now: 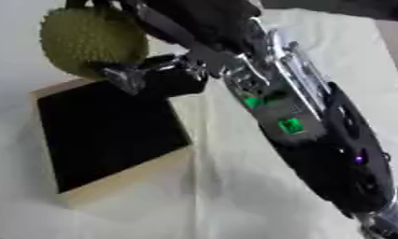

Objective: Pick up objects on the table and place them in the box.

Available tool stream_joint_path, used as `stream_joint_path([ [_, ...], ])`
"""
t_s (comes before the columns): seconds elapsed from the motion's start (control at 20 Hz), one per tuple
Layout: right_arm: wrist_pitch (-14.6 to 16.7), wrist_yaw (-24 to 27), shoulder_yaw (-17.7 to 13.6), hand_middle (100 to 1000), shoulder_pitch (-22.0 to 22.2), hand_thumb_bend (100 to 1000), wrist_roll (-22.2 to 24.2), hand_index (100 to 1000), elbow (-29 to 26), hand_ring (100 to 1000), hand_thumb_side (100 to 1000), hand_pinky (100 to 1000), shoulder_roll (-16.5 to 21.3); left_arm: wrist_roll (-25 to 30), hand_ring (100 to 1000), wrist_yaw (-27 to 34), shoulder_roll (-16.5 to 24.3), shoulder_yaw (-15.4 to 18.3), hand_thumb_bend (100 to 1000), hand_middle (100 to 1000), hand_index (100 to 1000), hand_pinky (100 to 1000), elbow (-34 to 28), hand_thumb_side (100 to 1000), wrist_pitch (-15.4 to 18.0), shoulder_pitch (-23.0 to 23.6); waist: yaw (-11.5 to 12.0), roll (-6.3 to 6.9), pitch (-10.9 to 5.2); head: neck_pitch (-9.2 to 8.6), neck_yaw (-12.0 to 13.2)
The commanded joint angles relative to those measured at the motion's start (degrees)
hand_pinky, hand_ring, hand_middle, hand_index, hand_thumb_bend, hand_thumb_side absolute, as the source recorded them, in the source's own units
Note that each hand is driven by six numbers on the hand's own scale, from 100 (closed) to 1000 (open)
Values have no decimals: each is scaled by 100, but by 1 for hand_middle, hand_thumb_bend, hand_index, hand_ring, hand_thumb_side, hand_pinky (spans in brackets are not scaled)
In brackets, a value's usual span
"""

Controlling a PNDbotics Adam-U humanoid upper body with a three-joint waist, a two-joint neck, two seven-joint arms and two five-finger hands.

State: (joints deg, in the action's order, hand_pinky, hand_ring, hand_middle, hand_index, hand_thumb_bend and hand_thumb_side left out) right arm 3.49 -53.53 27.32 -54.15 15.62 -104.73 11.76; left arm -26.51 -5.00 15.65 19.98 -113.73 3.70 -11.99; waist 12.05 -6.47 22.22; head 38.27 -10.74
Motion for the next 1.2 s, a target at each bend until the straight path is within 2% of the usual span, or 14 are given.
stream_joint_path([
  [0.05, -14, -166, 70, 486, -23, 144, -3, 702, 280, 380, 222, 696, -132, -11, 505, 22, 53, 34, 241, 574, 701, 499, -86, 586, 1, -49, 19, 46, -101, -2, -20],
  [0.35, 2, -321, 189, 482, 182, 137, -103, 698, 873, 376, 236, 691, -245, -13, 505, 26, 49, 39, 240, 574, 701, 499, -86, 587, -1, -42, 37, 50, -92, -7, 2],
  [0.6, 54, -290, 234, 480, 269, 142, -188, 693, 1040, 376, 241, 685, -238, -9, 505, 25, 45, 40, 240, 574, 701, 499, -86, 587, -7, -37, 19, 57, -84, -6, 13],
  [0.75, 76, -247, 243, 491, 301, 191, -161, 701, 1066, 392, 277, 677, -225, -6, 505, 23, 42, 40, 240, 574, 701, 499, -86, 587, -13, -36, 10, 61, -80, -9, 15],
  [0.85, 107, -230, 241, 510, 320, 263, -127, 718, 1067, 420, 315, 691, -215, -5, 505, 22, 38, 41, 239, 574, 701, 499, -86, 587, -18, -32, 4, 64, -80, -6, 19],
  [0.9, 142, -229, 243, 549, 326, 375, -94, 741, 1062, 467, 339, 719, -210, -5, 505, 21, 38, 42, 240, 574, 701, 499, -86, 587, -19, -33, 2, 64, -80, -7, 23],
  [0.95, 195, -234, 239, 576, 331, 429, -41, 758, 1056, 496, 327, 734, -206, -5, 505, 21, 38, 43, 239, 575, 701, 499, -86, 587, -19, -33, 0, 64, -80, -7, 26],
  [1.05, 352, -281, 228, 623, 338, 438, 143, 792, 1052, 553, 259, 758, -198, -5, 505, 19, 37, 43, 240, 575, 701, 499, -86, 587, -21, -33, -4, 63, -81, -11, 32],
  [1.1, 438, -330, 220, 675, 339, 421, 255, 822, 1048, 610, 165, 779, -191, -5, 505, 18, 36, 44, 240, 575, 701, 499, -86, 587, -22, -33, -6, 62, -82, -10, 33],
  [1.2, 600, -470, 185, 705, 344, 445, 487, 849, 1019, 627, 293, 784, -184, -8, 505, 16, 37, 46, 240, 575, 701, 499, -86, 587, -23, -33, -10, 62, -82, -7, 40],
])
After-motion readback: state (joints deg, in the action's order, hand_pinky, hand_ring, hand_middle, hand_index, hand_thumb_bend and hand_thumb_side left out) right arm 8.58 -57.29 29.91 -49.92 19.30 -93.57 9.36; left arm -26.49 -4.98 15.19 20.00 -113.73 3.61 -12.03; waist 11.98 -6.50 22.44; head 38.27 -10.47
